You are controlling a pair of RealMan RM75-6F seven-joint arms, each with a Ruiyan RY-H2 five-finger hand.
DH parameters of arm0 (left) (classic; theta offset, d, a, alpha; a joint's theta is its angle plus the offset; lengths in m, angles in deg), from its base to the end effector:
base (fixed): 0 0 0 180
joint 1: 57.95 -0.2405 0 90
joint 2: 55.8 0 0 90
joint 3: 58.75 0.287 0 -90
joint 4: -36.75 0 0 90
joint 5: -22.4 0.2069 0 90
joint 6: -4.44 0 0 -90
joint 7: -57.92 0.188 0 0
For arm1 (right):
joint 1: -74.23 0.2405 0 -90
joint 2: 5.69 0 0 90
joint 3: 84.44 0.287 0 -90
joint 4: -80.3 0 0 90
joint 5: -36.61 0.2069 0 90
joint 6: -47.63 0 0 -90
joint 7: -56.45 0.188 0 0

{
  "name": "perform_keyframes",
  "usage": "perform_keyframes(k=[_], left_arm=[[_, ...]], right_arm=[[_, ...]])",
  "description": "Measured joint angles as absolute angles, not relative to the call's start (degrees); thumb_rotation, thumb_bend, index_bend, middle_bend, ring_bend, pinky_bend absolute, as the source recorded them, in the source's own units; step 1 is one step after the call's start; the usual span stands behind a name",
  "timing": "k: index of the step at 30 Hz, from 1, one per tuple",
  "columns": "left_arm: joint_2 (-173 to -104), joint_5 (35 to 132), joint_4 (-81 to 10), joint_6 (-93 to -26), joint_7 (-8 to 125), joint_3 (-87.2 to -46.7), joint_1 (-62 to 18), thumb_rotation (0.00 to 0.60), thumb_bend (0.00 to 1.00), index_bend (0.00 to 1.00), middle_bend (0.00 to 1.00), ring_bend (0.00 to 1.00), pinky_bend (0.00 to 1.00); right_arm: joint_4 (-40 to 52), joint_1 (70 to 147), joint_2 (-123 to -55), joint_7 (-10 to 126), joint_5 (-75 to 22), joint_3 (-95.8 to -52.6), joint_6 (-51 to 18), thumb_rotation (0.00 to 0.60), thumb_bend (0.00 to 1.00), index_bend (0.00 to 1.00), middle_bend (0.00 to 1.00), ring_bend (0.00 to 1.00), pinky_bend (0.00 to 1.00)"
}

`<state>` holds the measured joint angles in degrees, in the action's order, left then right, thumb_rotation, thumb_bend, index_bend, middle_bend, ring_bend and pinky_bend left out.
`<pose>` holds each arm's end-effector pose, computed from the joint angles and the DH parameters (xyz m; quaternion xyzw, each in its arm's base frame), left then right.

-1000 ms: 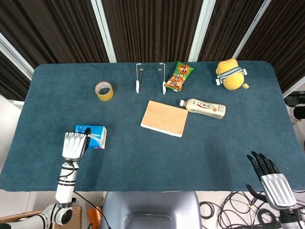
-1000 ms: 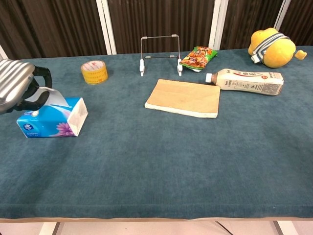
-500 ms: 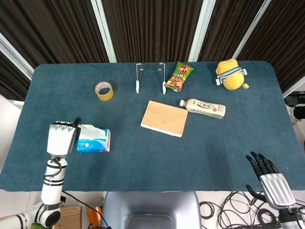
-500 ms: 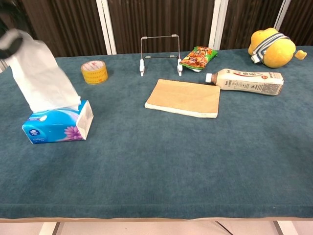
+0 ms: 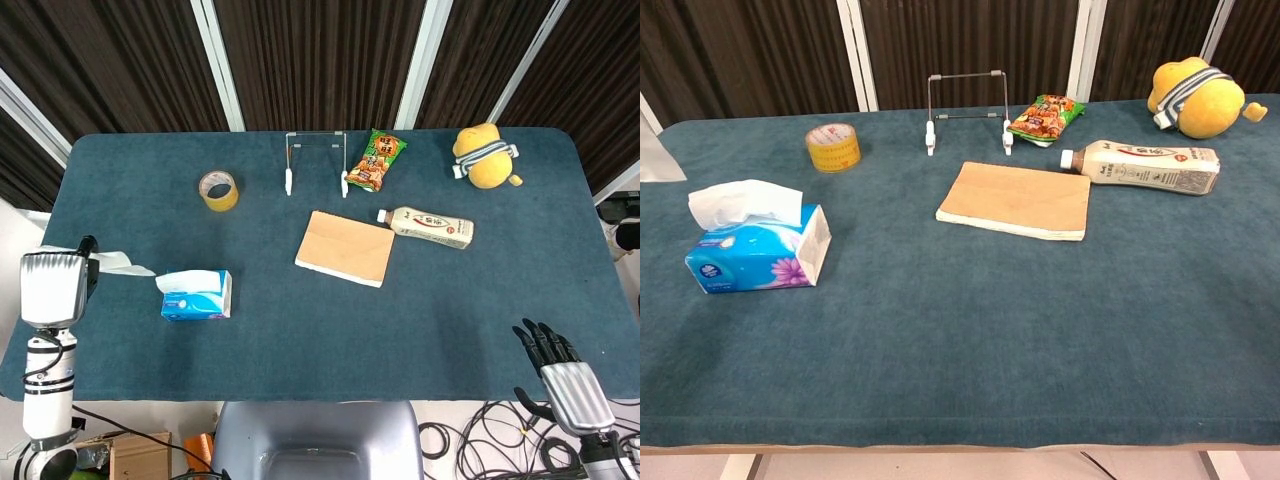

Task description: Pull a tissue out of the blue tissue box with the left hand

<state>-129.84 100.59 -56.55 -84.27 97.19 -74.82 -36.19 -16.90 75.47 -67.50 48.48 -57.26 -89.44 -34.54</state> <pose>-0.2316 0.3463 0.1788 -0.5815 -0.1397 -0.3699 0.7110 -0.3281 -0.1723 0.1410 0.6743 -0.3983 0.3131 0.5373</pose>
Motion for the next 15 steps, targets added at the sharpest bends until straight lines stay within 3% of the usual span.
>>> perform_keyframes(k=[4, 7, 11, 15], left_arm=[[-130.53, 99.22, -54.51, -82.19, 93.85, -73.2, -36.76, 0.6, 0.53, 0.62, 0.96, 1.0, 1.0], [-131.58, 98.52, -52.22, -80.01, 91.51, -71.41, -37.17, 0.6, 0.52, 0.47, 0.83, 0.95, 0.98], [-132.71, 97.16, -49.75, -76.49, 90.11, -69.89, -37.12, 0.6, 0.5, 0.29, 0.61, 0.82, 0.91], [-132.7, 95.07, -49.56, -72.76, 89.43, -68.78, -36.94, 0.6, 0.44, 0.13, 0.34, 0.55, 0.94]], right_arm=[[-16.98, 75.49, -67.55, 48.19, -57.09, -89.39, -34.36, 0.6, 0.22, 0.09, 0.01, 0.0, 0.15], [-17.02, 75.51, -67.52, 47.94, -57.15, -89.53, -34.11, 0.6, 0.22, 0.09, 0.01, 0.0, 0.15], [-17.1, 75.57, -67.29, 48.17, -57.38, -89.75, -33.88, 0.6, 0.22, 0.09, 0.01, 0.0, 0.15], [-17.17, 75.65, -67.2, 48.07, -57.18, -89.77, -33.49, 0.6, 0.22, 0.09, 0.01, 0.0, 0.15]])
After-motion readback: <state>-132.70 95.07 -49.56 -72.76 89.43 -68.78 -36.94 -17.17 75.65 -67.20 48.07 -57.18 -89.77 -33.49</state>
